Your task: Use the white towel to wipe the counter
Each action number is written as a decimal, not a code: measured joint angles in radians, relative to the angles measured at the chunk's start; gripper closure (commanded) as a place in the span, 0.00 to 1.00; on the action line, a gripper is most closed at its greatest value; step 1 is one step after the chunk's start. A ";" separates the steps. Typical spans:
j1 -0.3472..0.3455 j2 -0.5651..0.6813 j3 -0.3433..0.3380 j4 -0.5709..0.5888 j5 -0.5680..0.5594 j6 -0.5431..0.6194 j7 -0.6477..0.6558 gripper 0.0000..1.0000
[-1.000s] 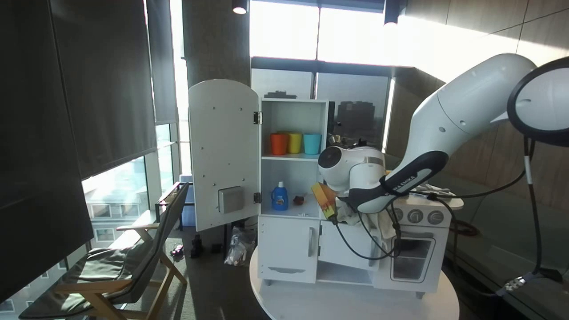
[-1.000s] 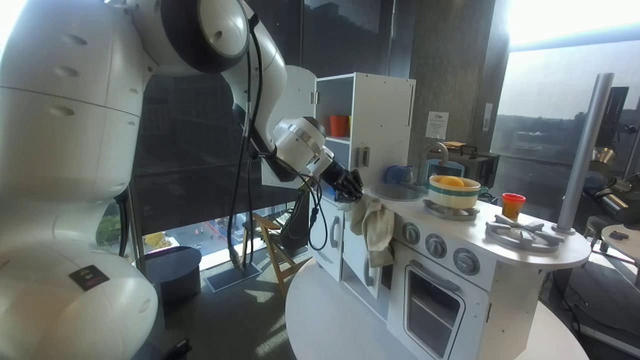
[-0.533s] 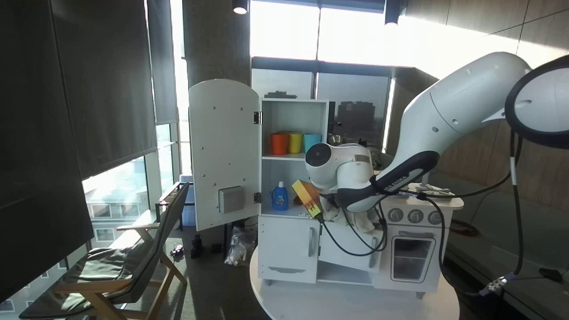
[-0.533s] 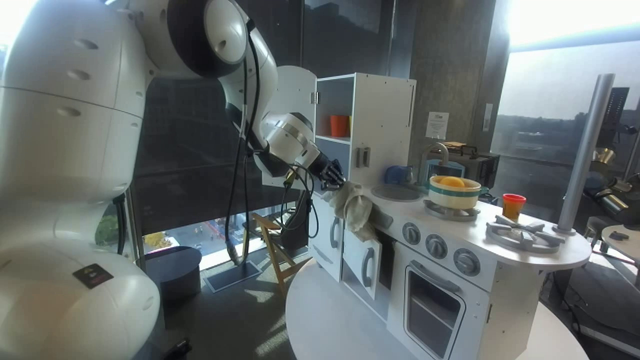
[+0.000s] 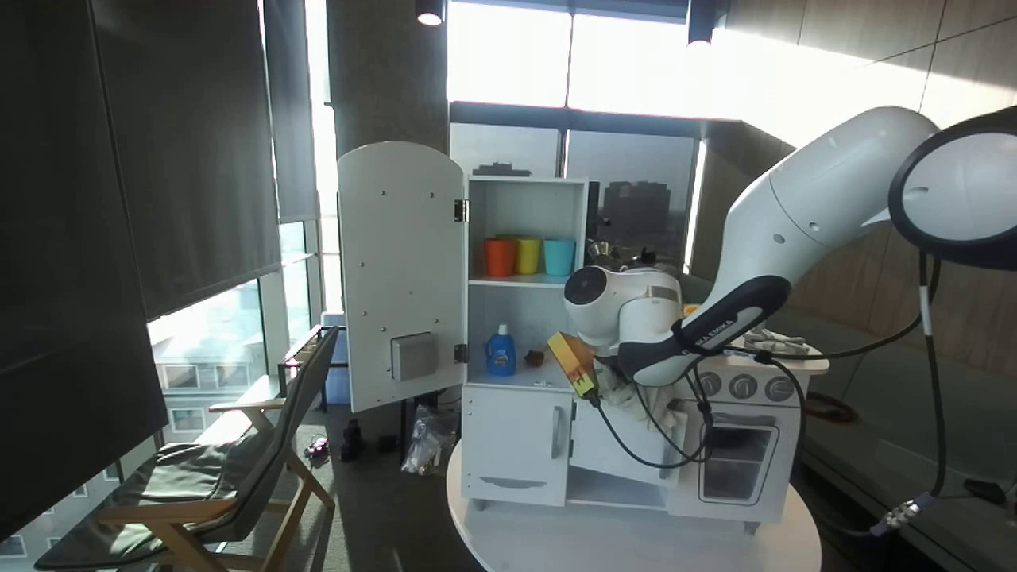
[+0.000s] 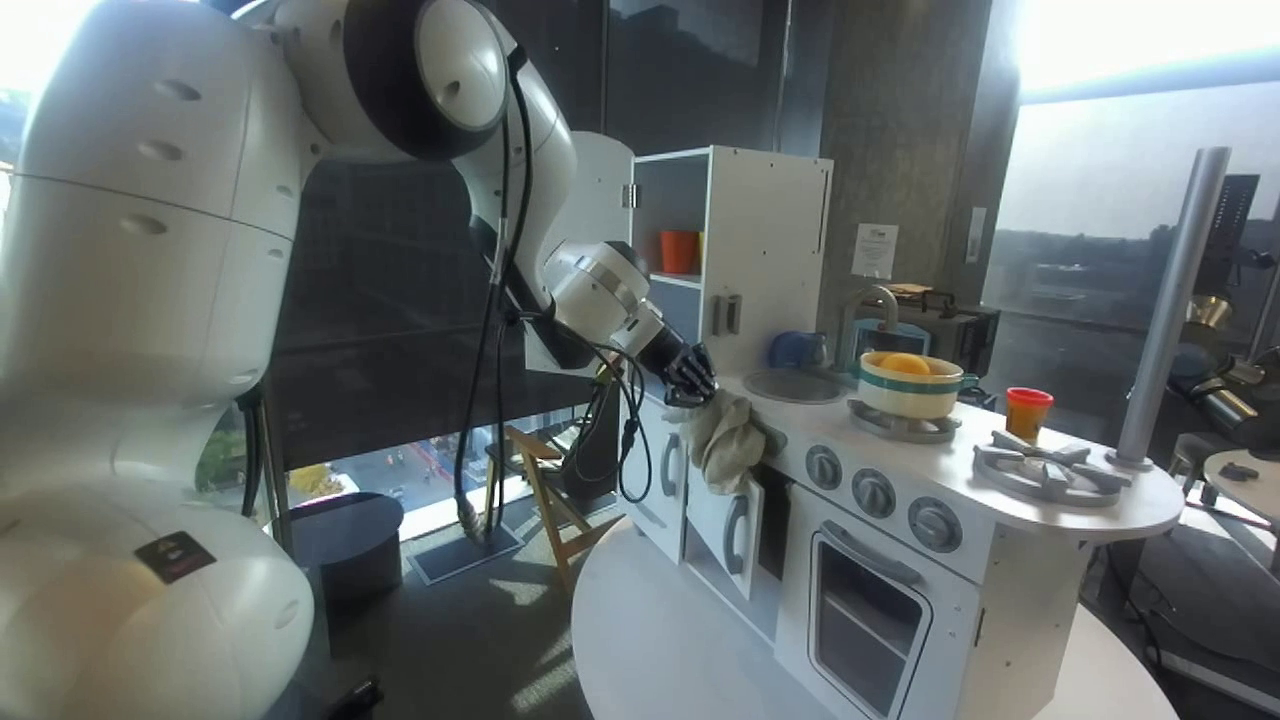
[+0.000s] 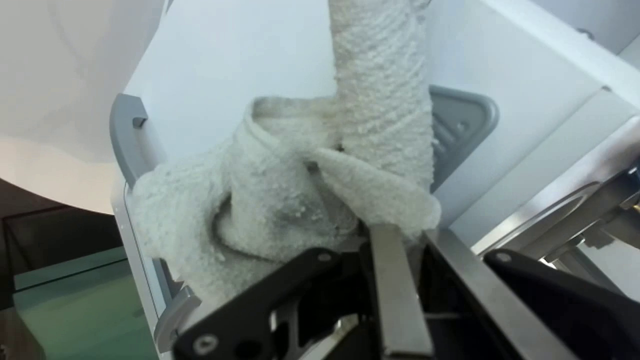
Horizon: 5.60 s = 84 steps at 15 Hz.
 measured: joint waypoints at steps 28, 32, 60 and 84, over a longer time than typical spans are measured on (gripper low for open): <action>0.027 -0.076 0.037 0.005 -0.061 0.054 -0.016 0.95; -0.006 -0.133 0.023 -0.012 -0.052 0.078 -0.023 0.95; 0.027 -0.311 0.212 0.538 -0.188 -0.166 -0.102 0.93; 0.119 0.280 0.115 1.205 -0.127 -0.193 -0.420 0.27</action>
